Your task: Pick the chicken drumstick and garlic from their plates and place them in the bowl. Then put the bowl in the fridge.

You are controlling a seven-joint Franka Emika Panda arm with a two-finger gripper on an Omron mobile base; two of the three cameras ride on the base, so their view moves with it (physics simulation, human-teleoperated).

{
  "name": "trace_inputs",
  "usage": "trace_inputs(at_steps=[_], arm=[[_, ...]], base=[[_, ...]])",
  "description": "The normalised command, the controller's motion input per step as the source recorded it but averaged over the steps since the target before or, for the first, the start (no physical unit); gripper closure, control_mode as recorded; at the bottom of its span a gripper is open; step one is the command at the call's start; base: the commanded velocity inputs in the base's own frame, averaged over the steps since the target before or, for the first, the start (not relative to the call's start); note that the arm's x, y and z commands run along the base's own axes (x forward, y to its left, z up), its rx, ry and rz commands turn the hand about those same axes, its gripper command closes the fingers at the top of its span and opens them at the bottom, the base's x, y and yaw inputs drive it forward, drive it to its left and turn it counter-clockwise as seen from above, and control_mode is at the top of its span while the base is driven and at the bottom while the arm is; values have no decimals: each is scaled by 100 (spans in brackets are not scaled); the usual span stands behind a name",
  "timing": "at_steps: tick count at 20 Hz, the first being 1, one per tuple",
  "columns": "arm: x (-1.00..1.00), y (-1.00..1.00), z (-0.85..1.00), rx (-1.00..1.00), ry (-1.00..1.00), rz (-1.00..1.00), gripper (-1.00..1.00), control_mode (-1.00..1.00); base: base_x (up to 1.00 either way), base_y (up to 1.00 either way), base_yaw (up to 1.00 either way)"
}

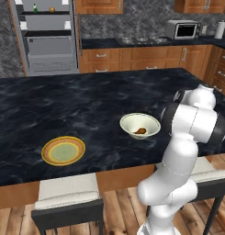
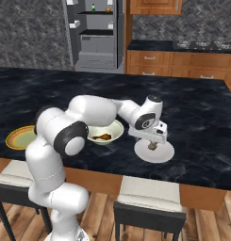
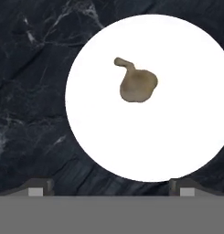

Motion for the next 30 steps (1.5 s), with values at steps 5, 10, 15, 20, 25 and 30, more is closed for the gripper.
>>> trace_inputs(at_steps=[5, 10, 15, 20, 25, 30], arm=[[19, -16, -22, 2, 0, 14, -100, -100], [31, -3, -24, 0, 2, 5, -100, -100], [49, -2, -13, 0, 11, 0, -100, -100], [43, -12, -17, 0, 13, 0, -100, -100], [32, -16, -27, 0, 9, 1, -100, -100], [13, -16, -26, 0, 6, 1, -100, -100]], base=[[0, 0, 0], [0, 0, 0], [0, 0, 0], [0, 0, 0], [0, 0, 0], [0, 0, 0]])
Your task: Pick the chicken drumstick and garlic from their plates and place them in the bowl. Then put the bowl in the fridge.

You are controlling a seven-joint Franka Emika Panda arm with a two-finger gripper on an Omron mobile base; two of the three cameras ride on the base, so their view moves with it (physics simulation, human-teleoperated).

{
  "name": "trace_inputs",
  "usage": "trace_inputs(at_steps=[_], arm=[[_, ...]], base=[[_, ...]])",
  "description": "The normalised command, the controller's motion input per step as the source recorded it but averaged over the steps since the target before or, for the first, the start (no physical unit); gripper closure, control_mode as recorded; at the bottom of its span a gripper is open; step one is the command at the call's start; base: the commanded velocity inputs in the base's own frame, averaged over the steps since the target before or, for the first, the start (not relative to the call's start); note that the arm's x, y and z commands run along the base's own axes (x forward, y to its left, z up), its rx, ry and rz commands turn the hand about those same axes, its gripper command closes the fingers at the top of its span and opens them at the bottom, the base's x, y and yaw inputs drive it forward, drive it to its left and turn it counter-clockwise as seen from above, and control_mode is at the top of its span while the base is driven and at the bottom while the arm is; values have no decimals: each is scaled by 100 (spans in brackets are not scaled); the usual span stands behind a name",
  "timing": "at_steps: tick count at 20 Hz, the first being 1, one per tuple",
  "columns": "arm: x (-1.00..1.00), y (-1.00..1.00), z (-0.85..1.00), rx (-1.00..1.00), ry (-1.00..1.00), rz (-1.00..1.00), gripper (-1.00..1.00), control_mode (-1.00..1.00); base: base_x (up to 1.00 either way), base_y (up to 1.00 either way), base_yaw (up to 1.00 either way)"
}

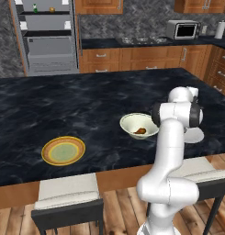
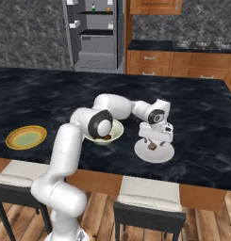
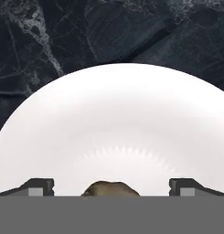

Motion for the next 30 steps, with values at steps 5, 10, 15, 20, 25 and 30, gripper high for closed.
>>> trace_inputs(at_steps=[5, 10, 15, 20, 25, 30], arm=[[-16, -8, -10, 0, 1, 1, -100, -100], [-22, -3, -5, 1, 0, 0, -100, -100], [-16, 8, -8, 0, 0, 0, -100, -100], [-18, 26, -10, 0, 0, 0, -100, -100], [-12, 15, -15, 0, 0, 0, 100, -100], [-7, 3, -13, 0, 0, 0, 100, -100]], base=[[0, 0, 0], [0, 0, 0], [0, 0, 0], [0, 0, 0], [0, 0, 0], [0, 0, 0]])
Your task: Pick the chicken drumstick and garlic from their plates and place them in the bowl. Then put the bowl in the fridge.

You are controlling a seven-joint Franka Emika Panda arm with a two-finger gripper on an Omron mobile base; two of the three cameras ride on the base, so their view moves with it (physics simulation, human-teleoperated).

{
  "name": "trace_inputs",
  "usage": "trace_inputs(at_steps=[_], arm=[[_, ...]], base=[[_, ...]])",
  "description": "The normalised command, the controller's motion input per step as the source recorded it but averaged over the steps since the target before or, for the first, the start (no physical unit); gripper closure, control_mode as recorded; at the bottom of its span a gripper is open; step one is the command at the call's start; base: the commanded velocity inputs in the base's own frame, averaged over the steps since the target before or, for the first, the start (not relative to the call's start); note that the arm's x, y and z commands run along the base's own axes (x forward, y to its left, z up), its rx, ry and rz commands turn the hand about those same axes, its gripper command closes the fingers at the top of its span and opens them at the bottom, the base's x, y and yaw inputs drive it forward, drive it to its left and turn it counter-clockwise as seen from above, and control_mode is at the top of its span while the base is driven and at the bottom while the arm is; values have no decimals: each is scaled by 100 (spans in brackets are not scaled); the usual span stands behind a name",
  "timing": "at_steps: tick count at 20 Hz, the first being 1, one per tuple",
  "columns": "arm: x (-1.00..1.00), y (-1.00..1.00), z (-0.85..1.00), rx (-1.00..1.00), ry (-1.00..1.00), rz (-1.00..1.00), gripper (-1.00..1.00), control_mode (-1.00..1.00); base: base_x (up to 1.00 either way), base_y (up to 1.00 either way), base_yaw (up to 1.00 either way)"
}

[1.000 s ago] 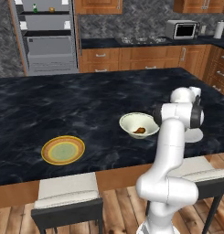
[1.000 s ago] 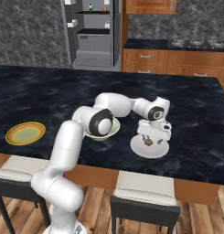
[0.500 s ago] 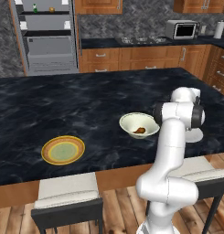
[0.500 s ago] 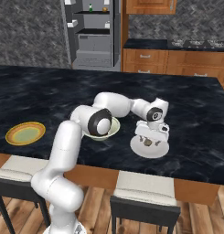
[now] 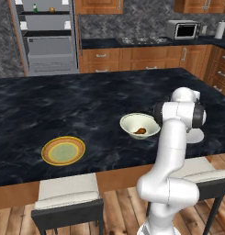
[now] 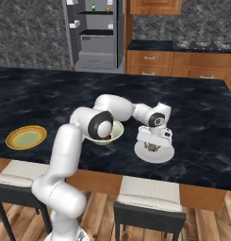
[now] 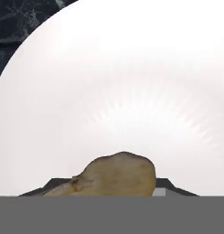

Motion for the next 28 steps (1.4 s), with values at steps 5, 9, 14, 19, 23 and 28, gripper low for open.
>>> trace_inputs(at_steps=[5, 9, 14, 19, 23, 28], arm=[[0, 0, -1, 0, -1, 0, 100, -100], [-16, 17, 39, 4, 0, 3, 100, -100], [-33, 29, 50, 3, 0, 6, 100, -100], [-20, 53, 38, 0, -3, 4, 100, -100], [-7, 66, 34, 0, -3, 0, 100, -100], [0, 75, 31, 0, -2, 0, 100, -100]], base=[[0, 0, 0], [0, 0, 0], [0, 0, 0], [0, 0, 0], [0, 0, 0], [0, 0, 0]])
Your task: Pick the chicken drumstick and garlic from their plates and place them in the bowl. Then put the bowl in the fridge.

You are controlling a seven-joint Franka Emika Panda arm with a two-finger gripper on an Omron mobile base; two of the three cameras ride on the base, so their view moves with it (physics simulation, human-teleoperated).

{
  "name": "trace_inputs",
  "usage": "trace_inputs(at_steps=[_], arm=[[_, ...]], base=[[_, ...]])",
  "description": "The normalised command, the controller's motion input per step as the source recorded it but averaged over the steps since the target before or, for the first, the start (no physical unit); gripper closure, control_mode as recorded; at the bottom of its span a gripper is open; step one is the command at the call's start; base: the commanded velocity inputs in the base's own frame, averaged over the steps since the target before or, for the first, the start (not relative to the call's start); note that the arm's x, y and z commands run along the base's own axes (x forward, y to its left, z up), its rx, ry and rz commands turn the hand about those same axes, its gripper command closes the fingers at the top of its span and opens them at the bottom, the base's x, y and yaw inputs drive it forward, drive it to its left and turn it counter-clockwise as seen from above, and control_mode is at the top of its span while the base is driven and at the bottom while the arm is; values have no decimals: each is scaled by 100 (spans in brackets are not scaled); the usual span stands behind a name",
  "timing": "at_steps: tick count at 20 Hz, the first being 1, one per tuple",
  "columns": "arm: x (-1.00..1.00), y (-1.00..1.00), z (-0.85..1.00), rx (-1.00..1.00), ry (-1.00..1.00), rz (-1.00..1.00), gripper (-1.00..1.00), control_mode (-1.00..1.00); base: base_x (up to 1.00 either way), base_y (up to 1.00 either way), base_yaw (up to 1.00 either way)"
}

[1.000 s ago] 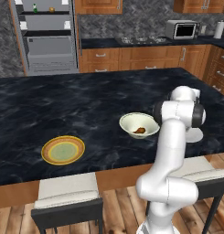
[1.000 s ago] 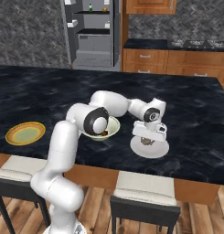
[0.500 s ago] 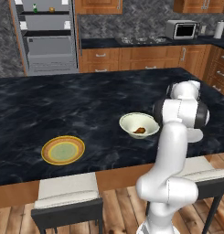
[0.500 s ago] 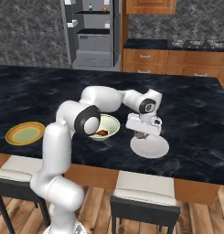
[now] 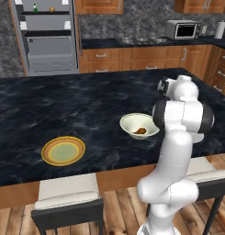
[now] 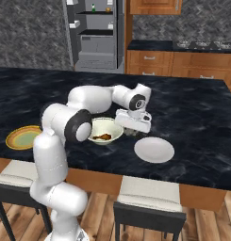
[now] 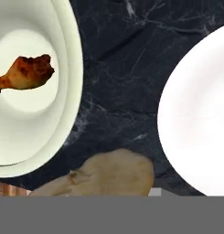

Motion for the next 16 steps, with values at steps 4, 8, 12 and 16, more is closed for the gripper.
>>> trace_inputs(at_steps=[4, 8, 12, 16], arm=[[0, 79, 17, 0, 0, 0, 100, -100], [4, 83, 4, 0, 0, -3, 100, -100], [16, 77, -1, 0, 0, -7, 100, -100], [29, 64, -11, 0, 0, -14, 100, -100]], base=[[0, 0, 0], [0, 0, 0], [0, 0, 0], [0, 0, 0]])
